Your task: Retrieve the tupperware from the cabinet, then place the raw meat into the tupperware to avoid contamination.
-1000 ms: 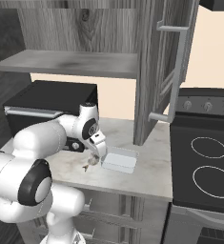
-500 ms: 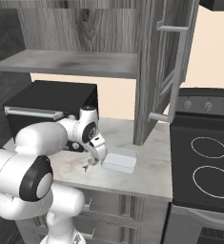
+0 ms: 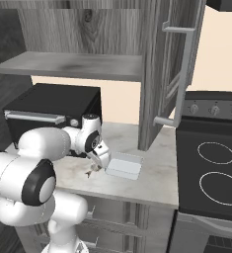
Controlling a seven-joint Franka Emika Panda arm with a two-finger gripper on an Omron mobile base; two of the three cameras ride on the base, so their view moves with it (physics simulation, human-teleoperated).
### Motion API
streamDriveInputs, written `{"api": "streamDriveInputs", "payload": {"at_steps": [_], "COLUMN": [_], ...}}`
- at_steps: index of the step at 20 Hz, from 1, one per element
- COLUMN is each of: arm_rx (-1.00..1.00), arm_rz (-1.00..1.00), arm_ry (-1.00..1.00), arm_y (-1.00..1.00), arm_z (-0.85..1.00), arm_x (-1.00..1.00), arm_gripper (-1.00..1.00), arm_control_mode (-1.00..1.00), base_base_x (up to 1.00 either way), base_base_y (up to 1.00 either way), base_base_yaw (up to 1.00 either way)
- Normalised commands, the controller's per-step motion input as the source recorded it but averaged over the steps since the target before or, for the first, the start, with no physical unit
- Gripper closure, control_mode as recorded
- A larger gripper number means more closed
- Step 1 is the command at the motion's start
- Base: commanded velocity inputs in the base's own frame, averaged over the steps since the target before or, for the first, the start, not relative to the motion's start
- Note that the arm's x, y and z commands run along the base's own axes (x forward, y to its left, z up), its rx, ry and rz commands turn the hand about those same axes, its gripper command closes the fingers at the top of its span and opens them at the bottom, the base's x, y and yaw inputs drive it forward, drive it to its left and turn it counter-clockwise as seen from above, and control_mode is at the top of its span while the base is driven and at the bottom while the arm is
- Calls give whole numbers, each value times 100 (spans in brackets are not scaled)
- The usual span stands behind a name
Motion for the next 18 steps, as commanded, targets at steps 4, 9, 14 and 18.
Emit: {"api": "streamDriveInputs", "payload": {"at_steps": [4,9,14,18], "arm_rx": [0,0,0,0], "arm_rz": [0,0,0,0], "arm_ry": [0,0,0,0], "arm_y": [-1,5,9,7], "arm_z": [-23,-19,-15,-14], "arm_x": [0,8,10,8], "arm_gripper": [-100,-100,-100,-100], "arm_control_mode": [-100,-100,-100,-100], "base_base_x": [0,0,0,0], "base_base_y": [0,0,0,0], "base_base_yaw": [0,0,0,0]}}
